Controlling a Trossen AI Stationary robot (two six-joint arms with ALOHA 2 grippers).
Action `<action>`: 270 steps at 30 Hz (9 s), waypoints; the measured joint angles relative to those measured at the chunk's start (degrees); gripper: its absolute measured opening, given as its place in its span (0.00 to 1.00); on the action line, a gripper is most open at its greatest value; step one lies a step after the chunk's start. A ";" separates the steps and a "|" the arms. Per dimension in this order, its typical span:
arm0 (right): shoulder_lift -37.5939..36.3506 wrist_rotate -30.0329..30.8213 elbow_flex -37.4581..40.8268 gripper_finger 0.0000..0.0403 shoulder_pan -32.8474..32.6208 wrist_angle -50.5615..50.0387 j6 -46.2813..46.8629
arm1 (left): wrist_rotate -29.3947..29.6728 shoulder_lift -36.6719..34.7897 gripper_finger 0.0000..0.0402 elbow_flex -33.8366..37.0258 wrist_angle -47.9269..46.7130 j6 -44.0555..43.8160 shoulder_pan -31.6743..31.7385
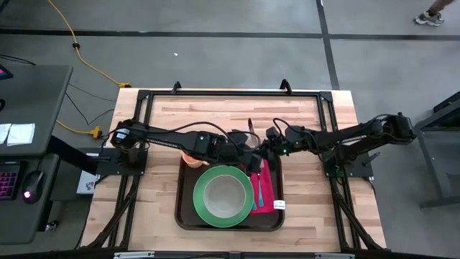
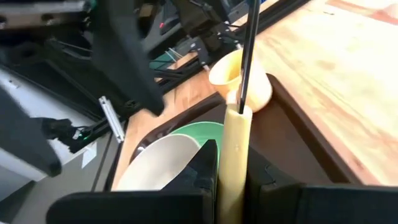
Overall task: Set up tray
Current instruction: Put the yellow table knife on the red table napkin to the right of the blue fork
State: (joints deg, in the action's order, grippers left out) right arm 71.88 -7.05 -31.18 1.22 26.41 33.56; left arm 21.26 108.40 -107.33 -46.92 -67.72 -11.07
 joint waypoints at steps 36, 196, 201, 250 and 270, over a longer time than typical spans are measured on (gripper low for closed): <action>-3.43 0.15 0.15 0.03 -6.22 -16.81 23.63 | -1.69 -4.27 0.70 -0.02 -43.32 -20.02 -8.13; -1.01 22.78 0.20 0.03 -27.51 -34.97 67.77 | 8.00 -51.02 0.70 55.56 -20.27 17.76 -0.94; -1.01 22.71 0.17 0.05 -26.95 -33.82 70.18 | 7.99 -51.20 0.70 55.56 -20.69 17.92 -0.94; 13.62 15.12 -9.68 0.07 -25.36 -38.55 77.61 | 7.79 -62.56 0.70 55.54 -24.81 27.04 -0.93; 13.68 13.94 -9.60 0.05 -24.84 -38.93 78.27 | 6.21 -62.56 0.70 55.54 -24.82 28.70 -0.94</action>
State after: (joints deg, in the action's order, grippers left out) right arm 85.56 6.90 -40.77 -23.62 -12.52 111.83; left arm 27.47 45.84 -51.79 -71.75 -39.03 -12.01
